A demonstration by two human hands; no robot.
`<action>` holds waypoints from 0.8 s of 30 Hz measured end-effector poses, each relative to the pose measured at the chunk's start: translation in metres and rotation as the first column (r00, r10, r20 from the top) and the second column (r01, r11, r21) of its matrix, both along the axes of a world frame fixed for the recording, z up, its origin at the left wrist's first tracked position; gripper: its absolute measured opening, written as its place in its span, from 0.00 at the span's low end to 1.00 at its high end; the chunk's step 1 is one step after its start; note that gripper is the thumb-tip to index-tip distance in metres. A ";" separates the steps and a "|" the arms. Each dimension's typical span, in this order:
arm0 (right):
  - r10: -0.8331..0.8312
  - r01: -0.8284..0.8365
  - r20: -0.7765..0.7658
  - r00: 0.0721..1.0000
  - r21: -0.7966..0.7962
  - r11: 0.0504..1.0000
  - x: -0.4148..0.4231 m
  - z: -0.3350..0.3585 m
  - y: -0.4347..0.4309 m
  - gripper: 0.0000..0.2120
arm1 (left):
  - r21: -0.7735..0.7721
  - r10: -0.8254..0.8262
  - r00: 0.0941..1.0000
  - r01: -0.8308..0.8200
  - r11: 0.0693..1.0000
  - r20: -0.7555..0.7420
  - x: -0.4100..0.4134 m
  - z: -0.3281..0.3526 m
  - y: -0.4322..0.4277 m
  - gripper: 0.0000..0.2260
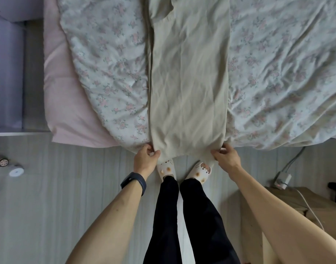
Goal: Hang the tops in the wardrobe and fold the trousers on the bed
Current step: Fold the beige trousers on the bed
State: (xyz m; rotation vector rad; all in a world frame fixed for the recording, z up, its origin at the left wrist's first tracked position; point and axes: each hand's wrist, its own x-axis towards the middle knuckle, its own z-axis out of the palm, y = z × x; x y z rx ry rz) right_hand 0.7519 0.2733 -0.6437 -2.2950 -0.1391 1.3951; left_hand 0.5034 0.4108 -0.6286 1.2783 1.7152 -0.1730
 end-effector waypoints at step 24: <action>0.192 -0.192 0.004 0.981 0.039 0.981 -0.027 0.121 -0.081 0.08 | 0.051 -0.026 0.999 0.025 0.998 0.025 -0.027 0.135 -0.072 0.12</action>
